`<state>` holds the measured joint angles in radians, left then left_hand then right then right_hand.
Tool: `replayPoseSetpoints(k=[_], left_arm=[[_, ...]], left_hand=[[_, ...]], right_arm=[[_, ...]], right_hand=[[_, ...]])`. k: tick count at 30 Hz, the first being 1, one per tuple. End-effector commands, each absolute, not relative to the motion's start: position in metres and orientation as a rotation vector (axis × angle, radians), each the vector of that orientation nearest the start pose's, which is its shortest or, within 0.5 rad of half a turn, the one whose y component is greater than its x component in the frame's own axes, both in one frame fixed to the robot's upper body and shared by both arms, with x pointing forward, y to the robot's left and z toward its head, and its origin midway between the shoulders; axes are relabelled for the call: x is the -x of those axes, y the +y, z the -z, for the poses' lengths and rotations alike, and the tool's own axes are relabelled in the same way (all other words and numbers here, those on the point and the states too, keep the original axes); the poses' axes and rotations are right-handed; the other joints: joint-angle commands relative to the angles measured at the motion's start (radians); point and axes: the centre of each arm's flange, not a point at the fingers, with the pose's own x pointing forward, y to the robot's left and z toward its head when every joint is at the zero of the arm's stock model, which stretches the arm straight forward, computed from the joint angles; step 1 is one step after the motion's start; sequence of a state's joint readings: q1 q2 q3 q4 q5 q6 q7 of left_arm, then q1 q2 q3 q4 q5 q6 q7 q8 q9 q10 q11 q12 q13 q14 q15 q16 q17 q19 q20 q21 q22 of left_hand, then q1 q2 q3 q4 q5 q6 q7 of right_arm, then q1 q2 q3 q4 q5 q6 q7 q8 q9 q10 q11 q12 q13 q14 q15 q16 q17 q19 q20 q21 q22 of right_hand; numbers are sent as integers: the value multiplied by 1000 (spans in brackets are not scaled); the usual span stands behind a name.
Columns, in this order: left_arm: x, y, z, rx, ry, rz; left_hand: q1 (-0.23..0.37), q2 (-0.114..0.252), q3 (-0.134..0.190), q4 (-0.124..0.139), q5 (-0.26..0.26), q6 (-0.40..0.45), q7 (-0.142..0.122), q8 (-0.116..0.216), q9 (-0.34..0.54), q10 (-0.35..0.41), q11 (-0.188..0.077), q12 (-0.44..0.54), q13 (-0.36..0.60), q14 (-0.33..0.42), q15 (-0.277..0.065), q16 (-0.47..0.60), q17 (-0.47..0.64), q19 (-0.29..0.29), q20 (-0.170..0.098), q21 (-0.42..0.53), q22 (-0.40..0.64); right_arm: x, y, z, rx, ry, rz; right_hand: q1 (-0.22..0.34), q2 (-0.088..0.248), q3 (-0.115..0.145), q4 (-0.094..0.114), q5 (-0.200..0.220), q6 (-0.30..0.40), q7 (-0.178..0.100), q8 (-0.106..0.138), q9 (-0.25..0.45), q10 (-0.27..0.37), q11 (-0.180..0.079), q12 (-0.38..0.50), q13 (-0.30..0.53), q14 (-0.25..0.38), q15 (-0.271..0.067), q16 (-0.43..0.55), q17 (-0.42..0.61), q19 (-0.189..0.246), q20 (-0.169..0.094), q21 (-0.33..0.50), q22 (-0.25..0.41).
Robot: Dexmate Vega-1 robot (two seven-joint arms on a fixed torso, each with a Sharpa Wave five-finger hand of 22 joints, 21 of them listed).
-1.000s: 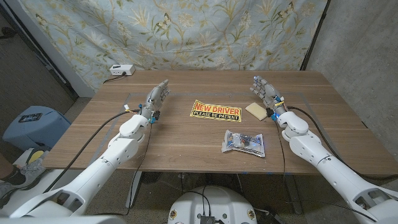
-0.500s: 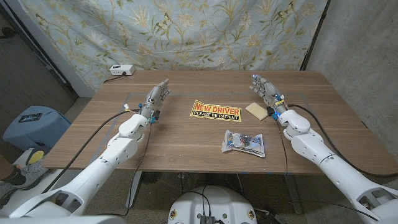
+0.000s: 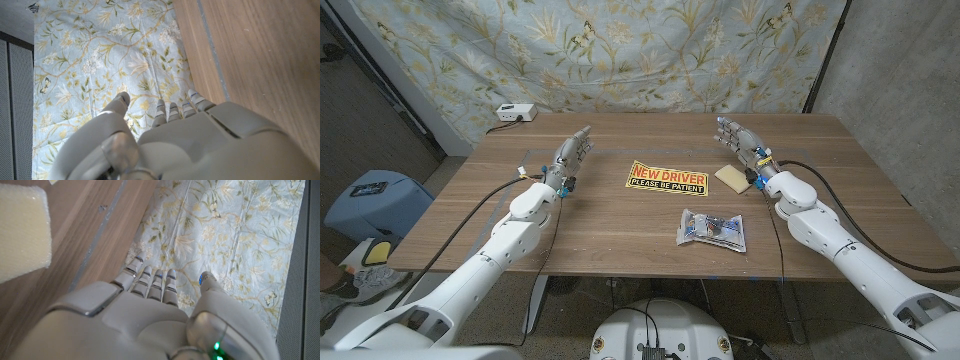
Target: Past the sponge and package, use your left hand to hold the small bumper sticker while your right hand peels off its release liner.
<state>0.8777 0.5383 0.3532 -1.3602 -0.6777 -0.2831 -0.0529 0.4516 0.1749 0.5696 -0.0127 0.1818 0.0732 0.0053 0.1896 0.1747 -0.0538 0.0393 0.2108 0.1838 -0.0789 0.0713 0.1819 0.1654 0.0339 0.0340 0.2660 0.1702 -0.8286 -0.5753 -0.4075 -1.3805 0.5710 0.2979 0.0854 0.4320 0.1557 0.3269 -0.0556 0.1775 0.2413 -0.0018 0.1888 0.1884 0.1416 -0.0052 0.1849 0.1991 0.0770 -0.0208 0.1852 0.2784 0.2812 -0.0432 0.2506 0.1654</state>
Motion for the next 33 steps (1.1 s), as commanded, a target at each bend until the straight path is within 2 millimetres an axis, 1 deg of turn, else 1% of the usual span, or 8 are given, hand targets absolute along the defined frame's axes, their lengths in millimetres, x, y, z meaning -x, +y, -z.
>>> replayPoseSetpoints(k=[1, 6, 9, 11, 13, 16, 19, 33], left_arm=[[-637, 296, 29, 54, -608, 238], [-635, 297, 30, 58, -614, 236], [-634, 297, 30, 54, -616, 229], [-633, 298, 30, 51, -617, 226], [-633, 298, 31, 50, -618, 221], [-632, 297, 31, 49, -619, 216], [-633, 296, 33, 59, -622, 223], [-629, 300, 37, 64, -613, 214]], left_hand=[[13, 0, 1, -8, 8, 14, 2, 2, 5, 0, 6, 4, 6, -2, 6, -2, 2, 6, 8, -2, 3], [14, 0, 1, -11, 8, 15, 4, 1, 5, 1, 6, 4, 6, -2, 6, -2, 2, 7, 8, -4, 3], [14, -1, 0, -13, 8, 17, 6, 1, 5, 1, 6, 4, 6, -2, 6, -2, 2, 7, 8, -5, 3], [15, -1, 0, -14, 8, 19, 6, 2, 5, 1, 7, 3, 6, -2, 7, -2, 2, 7, 8, -6, 3], [15, -1, 0, -15, 8, 23, 7, 3, 6, 3, 7, 4, 6, -2, 7, -2, 2, 8, 8, -7, 3], [15, -1, 0, -16, 8, 26, 8, 4, 6, 4, 8, 4, 6, -2, 7, -2, 3, 8, 8, -8, 3], [15, 0, 0, -17, 8, 28, 9, 4, 6, 5, 10, 4, 6, -2, 6, -3, 3, 8, 8, -9, 3], [17, 0, -1, -23, 9, 36, 10, 4, 6, 6, 13, 3, 6, -3, 9, -3, 3, 8, 11, -15, 3]], right_arm=[[-632, -262, -6, 217, -674, -347], [-632, -260, -10, 266, -683, -354], [-632, -259, -13, 294, -692, -364], [-632, -259, -15, 315, -696, -369], [-632, -258, -19, 337, -704, -373], [-631, -257, -24, 377, -710, -381], [-633, -257, -28, 401, -708, -394], [-641, -245, -44, 565, -726, -416]], right_hand=[[3, -13, -1, -10, -1, 1, 0, 3, 3, -7, 1, 2, 3, -7, 2, 5, -3, -4, -28, -7, 4], [6, -18, -2, -16, -1, 5, -9, 6, 3, -10, 7, 3, 3, -6, 15, 7, -8, -2, -22, -10, 4], [7, -19, -3, -22, -1, 13, -23, 8, 3, -13, 27, 4, 3, -9, 16, 7, -13, -2, -19, -15, 4], [7, -19, -4, -24, -1, 13, -25, 8, 3, -17, 27, 3, 3, -11, 18, 7, -15, -3, -17, -17, 4], [7, -18, -4, -25, -2, 14, -33, 8, 3, -22, 38, 3, 3, -13, 21, 8, -17, -5, -13, -20, 4], [6, -20, -5, -27, -2, 16, -36, 9, 3, -23, 39, 4, 3, -15, 23, 8, -19, -9, -10, -23, 4], [6, -20, -7, -31, -2, 16, -37, 8, 4, -27, 17, 5, 3, -17, 23, 9, -23, -10, 0, -27, 5], [9, -25, -10, -46, -3, 19, -52, 8, 4, -37, 18, 8, 4, -28, 51, 11, -36, -22, 44, -40, 7]])
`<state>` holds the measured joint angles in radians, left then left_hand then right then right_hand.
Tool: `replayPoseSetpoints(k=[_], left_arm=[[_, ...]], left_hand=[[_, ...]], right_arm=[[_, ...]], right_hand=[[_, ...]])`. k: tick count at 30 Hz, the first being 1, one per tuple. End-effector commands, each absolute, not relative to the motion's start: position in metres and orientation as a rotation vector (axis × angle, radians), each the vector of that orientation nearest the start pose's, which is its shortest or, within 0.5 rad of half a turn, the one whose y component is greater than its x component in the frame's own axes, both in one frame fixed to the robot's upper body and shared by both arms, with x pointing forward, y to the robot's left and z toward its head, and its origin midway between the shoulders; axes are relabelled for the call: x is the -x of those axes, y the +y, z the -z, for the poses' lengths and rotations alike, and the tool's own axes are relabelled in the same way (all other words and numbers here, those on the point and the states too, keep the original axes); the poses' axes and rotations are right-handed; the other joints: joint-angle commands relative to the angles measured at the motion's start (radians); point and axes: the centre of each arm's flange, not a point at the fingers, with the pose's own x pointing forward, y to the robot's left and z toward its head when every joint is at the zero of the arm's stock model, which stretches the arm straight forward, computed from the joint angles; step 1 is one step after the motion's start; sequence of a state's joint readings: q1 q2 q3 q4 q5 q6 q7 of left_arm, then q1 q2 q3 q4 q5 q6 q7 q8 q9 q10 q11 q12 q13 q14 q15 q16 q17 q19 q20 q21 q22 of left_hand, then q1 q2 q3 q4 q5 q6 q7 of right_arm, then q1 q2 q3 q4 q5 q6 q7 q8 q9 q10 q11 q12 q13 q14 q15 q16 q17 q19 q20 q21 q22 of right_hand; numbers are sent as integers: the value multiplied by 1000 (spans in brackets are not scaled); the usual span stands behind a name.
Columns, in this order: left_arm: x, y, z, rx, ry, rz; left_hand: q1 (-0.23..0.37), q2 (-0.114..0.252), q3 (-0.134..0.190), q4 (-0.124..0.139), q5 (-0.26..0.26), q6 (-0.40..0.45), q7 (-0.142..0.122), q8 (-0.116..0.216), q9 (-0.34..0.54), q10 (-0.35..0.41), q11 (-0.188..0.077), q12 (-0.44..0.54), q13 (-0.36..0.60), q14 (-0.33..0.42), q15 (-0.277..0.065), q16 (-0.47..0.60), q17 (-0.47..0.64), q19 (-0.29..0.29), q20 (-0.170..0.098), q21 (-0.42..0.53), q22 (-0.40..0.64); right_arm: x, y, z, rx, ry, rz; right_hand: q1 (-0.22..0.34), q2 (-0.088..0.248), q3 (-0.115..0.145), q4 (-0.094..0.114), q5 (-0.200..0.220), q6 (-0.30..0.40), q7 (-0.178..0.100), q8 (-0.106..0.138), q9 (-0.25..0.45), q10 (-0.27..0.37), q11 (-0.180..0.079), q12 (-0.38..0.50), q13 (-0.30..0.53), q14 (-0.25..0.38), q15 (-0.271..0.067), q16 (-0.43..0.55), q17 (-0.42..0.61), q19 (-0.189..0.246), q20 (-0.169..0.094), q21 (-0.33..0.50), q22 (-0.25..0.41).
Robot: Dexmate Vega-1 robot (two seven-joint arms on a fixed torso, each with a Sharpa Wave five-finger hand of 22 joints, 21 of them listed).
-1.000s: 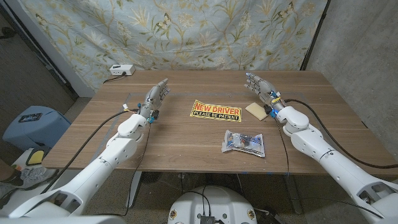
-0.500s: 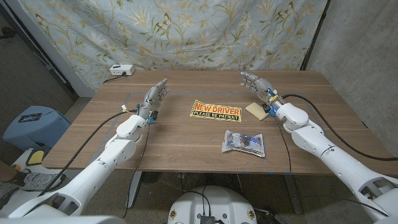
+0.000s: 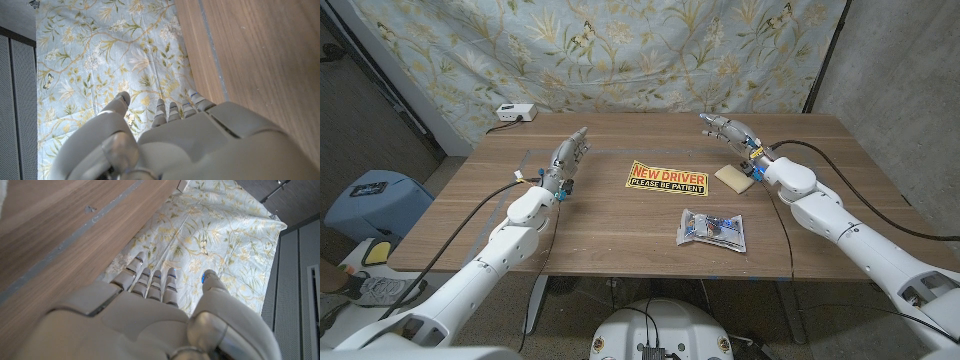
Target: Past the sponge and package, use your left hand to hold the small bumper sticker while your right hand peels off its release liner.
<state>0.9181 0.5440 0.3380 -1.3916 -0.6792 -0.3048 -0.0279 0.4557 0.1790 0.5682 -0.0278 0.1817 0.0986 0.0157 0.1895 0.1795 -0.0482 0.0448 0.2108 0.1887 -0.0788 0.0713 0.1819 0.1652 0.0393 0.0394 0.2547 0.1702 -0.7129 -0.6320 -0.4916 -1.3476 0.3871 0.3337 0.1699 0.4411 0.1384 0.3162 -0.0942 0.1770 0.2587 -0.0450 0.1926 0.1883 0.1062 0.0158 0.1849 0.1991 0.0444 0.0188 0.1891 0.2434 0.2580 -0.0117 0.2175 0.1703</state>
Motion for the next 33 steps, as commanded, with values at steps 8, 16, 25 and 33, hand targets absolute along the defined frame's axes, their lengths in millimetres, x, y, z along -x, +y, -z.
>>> replayPoseSetpoints(k=[8, 16, 25, 33], left_arm=[[-628, 307, 36, 68, -616, 207], [-629, 307, 37, 73, -617, 204], [-629, 309, 41, 82, -614, 194], [-628, 310, 43, 87, -617, 192]], left_hand=[[13, -5, 0, -11, 9, 13, 1, 4, 1, 3, 6, 4, 1, -2, 9, -3, 3, 4, 6, -6, 4], [13, -5, -1, -14, 9, 16, 3, 3, 2, 7, 8, 4, 1, -2, 9, -3, 3, 5, 6, -9, 4], [14, -6, -2, -17, 10, 19, 6, 3, 2, 10, 6, 5, 2, 1, 10, -2, 3, 8, 7, -11, 4], [14, -5, -2, -19, 10, 22, 8, 3, 2, 12, 7, 5, 2, 1, 10, -3, 3, 10, 6, -12, 4]], right_arm=[[-644, -237, -56, 685, -745, -414], [-642, -227, -67, 824, -763, -418], [-642, -215, -72, 937, -772, -429], [-647, -207, -76, 1010, -780, -443]], right_hand=[[0, -6, -1, -13, -2, 14, -21, 9, 6, -16, 1, 7, 5, 6, 17, 11, -6, -1, 16, -12, 2], [10, -10, 1, -27, -1, 34, -17, 16, 8, -29, 1, 8, 8, 4, 26, 12, -13, -3, 33, -15, 3], [40, -17, 9, -56, 1, 70, -24, 23, 9, -113, 37, -7, 10, -14, 31, 7, -25, -14, 36, -23, 2], [50, -19, 11, -61, 0, 77, -42, 21, 9, -140, 47, -7, 10, -35, 37, 3, -28, -30, 38, -28, 2]])
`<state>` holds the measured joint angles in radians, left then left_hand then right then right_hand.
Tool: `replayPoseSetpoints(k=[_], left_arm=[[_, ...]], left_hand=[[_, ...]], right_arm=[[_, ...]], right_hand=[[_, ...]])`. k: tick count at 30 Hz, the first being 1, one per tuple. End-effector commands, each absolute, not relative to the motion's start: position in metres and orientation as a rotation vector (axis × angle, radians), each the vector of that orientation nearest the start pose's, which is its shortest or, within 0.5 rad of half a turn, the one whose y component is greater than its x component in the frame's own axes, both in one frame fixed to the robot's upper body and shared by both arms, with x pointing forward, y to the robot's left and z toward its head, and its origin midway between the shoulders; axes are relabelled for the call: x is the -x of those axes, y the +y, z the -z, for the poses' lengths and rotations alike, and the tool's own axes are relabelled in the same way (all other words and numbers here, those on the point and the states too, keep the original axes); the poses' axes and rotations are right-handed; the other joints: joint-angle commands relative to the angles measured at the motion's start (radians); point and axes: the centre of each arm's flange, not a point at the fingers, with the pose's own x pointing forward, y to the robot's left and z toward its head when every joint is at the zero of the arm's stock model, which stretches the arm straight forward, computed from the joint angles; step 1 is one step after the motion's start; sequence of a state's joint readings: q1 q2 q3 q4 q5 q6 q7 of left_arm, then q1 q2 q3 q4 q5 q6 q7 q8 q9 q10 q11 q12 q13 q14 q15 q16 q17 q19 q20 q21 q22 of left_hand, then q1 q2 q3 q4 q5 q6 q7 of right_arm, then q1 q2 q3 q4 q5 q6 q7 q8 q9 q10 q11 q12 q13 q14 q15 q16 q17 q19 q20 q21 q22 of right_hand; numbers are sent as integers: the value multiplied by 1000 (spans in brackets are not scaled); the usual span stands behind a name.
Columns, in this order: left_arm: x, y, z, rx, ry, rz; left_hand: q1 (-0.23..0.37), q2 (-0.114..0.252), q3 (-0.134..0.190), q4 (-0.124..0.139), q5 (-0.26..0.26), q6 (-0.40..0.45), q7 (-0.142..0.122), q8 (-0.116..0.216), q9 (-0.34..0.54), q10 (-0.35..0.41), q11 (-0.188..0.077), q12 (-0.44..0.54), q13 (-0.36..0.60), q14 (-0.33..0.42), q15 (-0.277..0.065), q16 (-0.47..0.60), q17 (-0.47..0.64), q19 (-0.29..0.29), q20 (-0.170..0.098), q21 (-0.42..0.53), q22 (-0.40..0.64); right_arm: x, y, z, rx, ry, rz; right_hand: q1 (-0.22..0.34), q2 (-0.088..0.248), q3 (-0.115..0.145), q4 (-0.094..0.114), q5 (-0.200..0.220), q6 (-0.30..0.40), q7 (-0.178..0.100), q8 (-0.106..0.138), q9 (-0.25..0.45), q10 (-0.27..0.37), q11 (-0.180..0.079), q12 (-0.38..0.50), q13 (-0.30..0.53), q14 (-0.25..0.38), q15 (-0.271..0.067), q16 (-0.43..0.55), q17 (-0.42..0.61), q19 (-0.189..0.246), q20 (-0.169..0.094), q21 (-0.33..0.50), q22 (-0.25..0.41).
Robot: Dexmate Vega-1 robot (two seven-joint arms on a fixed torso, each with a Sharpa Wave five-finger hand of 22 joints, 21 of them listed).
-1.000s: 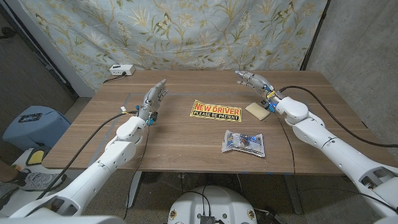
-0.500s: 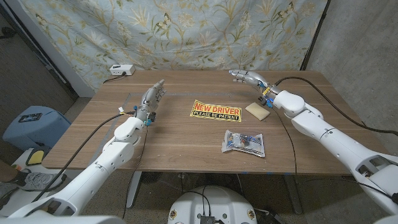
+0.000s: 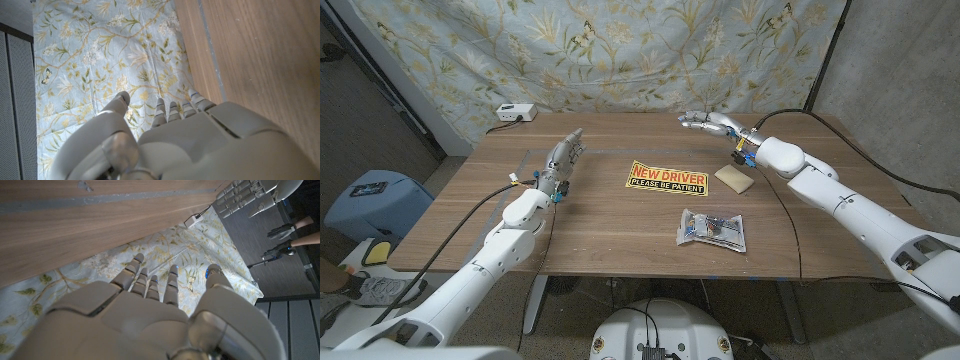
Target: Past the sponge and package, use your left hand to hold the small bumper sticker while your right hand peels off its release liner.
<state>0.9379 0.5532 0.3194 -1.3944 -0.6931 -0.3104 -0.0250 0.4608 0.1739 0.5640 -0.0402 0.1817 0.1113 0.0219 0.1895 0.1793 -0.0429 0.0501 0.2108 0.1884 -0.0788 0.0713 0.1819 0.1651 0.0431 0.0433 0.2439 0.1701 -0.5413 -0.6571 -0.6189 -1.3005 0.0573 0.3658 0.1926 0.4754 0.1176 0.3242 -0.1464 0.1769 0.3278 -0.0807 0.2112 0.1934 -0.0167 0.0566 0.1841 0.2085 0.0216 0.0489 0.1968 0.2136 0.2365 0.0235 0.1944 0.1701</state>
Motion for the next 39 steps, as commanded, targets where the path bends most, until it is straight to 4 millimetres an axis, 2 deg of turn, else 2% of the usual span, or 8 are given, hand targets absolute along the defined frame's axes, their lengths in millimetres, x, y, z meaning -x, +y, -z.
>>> replayPoseSetpoints(k=[1, 11, 17, 25, 30, 34, 36, 39], left_arm=[[-628, 311, 43, 85, -615, 188], [-628, 311, 46, 87, -606, 179], [-628, 311, 45, 85, -605, 174], [-629, 310, 46, 85, -602, 176], [-630, 308, 47, 90, -598, 176], [-632, 307, 48, 94, -594, 179], [-633, 307, 47, 96, -595, 184], [-634, 307, 47, 92, -593, 182]], left_hand=[[9, 0, 2, -7, 10, 11, 2, 4, 2, 7, 1, 5, 2, 1, 10, -3, 3, 7, 2, -2, 4], [10, 0, 2, -10, 10, 13, 2, 3, 2, 7, 1, 5, 2, 2, 10, -3, 3, 8, 2, -4, 4], [10, 0, 1, -12, 11, 13, 3, 2, 2, 7, 1, 4, 2, 2, 12, -3, 3, 9, 2, -6, 4], [10, 0, 1, -14, 11, 20, 4, 4, 2, 8, 3, 4, 2, 2, 11, -3, 3, 11, 3, -7, 4], [11, 1, 1, -16, 11, 24, 5, 4, 3, 8, 1, 4, 2, 3, 11, -3, 3, 11, 3, -9, 4], [11, 1, 1, -17, 12, 25, 6, 4, 3, 8, 1, 3, 2, 3, 12, -2, 3, 11, 4, -10, 4], [11, 2, 1, -17, 12, 25, 6, 4, 3, 8, 1, 3, 2, 4, 12, -2, 3, 12, 4, -10, 4], [11, 2, 1, -18, 12, 25, 6, 4, 3, 8, 2, 3, 2, 3, 12, -3, 3, 12, 4, -11, 4]], right_arm=[[-648, -206, -76, 1019, -779, -445], [-660, -195, -85, 1079, -747, -496], [-668, -188, -87, 1121, -742, -531], [-674, -183, -91, 1150, -739, -552], [-679, -181, -93, 1160, -731, -561], [-681, -177, -94, 1183, -730, -562], [-682, -175, -94, 1195, -729, -564], [-684, -173, -94, 1208, -729, -564]], right_hand=[[17, 2, 3, -10, 0, 9, -10, 3, 4, -20, 8, -6, 1, -15, 8, -6, 2, -10, 3, -5, 3], [26, -3, 3, -13, 0, -1, -23, -7, 4, -70, 25, -6, 2, -56, 25, -11, -1, -30, 11, -8, 3], [33, -4, 4, -15, 1, 2, -25, -7, 4, -89, 14, -5, 2, -80, 22, -14, -2, -39, 16, -9, 3], [51, -7, 11, -22, 6, -14, -31, -13, 5, -124, 12, -6, 3, -108, 27, -15, -3, -58, 18, -12, 3], [61, -21, 11, -25, 3, 7, -14, -5, 6, -140, -14, -1, 4, -124, 28, -13, -3, -64, 22, -10, 3], [64, -23, 11, -25, 3, 14, -12, -3, 6, -149, -20, -1, 5, -134, 28, -14, -3, -69, 21, -10, 4], [69, -29, 11, -25, 3, 38, 12, 5, 7, -155, -22, 3, 5, -143, 28, -12, -3, -73, 20, -9, 4], [73, -32, 12, -25, 3, 55, 23, 10, 7, -160, -19, 5, 5, -148, 27, -11, -3, -76, 19, -9, 4]])
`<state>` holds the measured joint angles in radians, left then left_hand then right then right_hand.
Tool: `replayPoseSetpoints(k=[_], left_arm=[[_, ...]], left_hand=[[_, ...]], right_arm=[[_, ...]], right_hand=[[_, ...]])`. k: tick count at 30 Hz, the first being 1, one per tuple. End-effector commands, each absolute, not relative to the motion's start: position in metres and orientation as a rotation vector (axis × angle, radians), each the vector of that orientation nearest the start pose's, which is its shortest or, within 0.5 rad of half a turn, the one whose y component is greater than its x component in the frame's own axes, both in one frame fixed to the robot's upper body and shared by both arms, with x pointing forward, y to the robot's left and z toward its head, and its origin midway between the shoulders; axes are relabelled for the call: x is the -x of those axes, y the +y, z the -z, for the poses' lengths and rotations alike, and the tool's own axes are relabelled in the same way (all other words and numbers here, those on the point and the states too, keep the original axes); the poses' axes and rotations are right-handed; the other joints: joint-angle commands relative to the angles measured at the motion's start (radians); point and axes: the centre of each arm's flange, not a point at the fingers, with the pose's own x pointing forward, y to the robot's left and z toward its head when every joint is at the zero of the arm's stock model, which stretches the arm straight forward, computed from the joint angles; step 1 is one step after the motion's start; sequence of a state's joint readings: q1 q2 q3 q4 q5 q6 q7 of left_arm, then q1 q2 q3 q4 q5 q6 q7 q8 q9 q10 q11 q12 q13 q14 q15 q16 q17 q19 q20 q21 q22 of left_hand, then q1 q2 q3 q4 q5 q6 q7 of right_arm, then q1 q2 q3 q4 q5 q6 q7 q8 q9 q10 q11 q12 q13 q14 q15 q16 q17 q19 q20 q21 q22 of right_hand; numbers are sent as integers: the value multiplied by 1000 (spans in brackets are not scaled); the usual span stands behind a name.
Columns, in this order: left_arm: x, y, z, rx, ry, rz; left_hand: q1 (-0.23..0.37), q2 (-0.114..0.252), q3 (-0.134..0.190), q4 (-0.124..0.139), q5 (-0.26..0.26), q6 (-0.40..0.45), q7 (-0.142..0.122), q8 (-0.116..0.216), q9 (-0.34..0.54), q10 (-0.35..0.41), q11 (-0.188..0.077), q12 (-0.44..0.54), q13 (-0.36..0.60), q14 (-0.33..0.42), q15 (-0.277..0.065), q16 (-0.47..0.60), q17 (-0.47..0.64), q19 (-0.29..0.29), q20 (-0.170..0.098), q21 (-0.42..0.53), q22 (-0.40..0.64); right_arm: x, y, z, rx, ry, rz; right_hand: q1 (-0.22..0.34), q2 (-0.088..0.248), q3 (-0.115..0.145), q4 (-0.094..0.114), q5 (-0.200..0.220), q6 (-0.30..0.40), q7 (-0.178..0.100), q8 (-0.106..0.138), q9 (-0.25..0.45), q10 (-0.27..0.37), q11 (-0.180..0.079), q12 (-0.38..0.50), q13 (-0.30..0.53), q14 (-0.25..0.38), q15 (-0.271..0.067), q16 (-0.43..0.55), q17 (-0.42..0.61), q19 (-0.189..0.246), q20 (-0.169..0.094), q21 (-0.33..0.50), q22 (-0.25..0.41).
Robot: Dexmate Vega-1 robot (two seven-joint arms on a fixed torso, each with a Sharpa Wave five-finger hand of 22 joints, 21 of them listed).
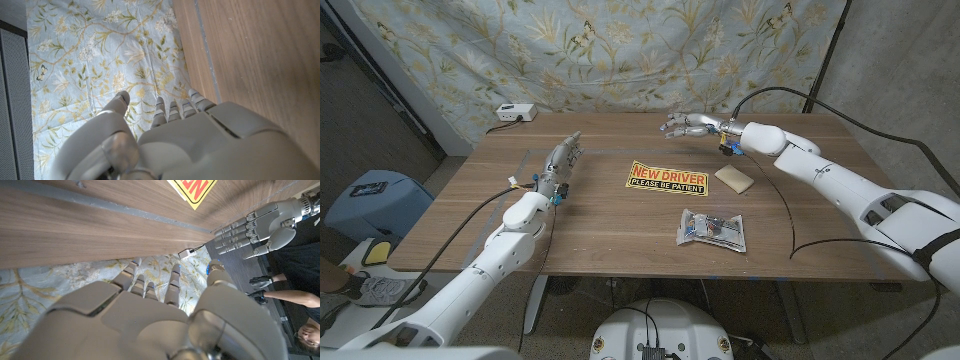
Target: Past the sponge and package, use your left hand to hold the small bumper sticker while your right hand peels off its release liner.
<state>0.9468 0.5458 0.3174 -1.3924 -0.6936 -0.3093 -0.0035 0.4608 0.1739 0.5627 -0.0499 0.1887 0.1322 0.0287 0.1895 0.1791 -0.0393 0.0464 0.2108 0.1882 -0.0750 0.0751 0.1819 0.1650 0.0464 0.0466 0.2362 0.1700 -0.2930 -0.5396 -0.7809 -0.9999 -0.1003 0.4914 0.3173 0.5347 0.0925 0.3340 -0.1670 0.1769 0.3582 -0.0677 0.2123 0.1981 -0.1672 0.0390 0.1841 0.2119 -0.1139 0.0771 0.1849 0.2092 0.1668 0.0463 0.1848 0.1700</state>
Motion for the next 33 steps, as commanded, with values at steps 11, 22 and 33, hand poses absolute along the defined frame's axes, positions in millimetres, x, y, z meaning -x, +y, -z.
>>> replayPoseSetpoints(k=[11, 22, 33], left_arm=[[-639, 309, 47, 97, -590, 191], [-639, 311, 46, 95, -587, 178], [-636, 311, 51, 106, -584, 165]], left_hand=[[12, 3, 2, -10, 5, 6, 0, 3, 3, 4, 7, 3, 3, 0, 7, -3, 3, 9, 1, -6, 4], [12, 3, 1, -13, 6, 7, -1, 2, 3, 5, 11, 2, 3, 0, 10, -3, 4, 10, 2, -9, 5], [12, 3, 0, -15, 6, 7, -2, 1, 4, 6, 12, 2, 3, 0, 13, -3, 4, 11, 3, -12, 5]], right_arm=[[-697, -162, -94, 1248, -714, -588], [-710, -152, -93, 1267, -689, -588], [-715, -141, -90, 1293, -667, -585]], right_hand=[[28, -11, 7, -6, 5, 45, 18, 13, 1, -29, -2, 4, 1, -34, 0, -1, 1, -16, -10, 1, 4], [50, -17, 14, -9, 7, 37, 1, 5, 1, -55, -29, 4, 1, -54, 3, 0, 1, -31, -13, 0, 4], [78, -25, 24, -10, 7, 105, -33, 25, 2, -53, -55, 13, -2, -64, 6, 6, 1, -37, -12, 4, 4]])
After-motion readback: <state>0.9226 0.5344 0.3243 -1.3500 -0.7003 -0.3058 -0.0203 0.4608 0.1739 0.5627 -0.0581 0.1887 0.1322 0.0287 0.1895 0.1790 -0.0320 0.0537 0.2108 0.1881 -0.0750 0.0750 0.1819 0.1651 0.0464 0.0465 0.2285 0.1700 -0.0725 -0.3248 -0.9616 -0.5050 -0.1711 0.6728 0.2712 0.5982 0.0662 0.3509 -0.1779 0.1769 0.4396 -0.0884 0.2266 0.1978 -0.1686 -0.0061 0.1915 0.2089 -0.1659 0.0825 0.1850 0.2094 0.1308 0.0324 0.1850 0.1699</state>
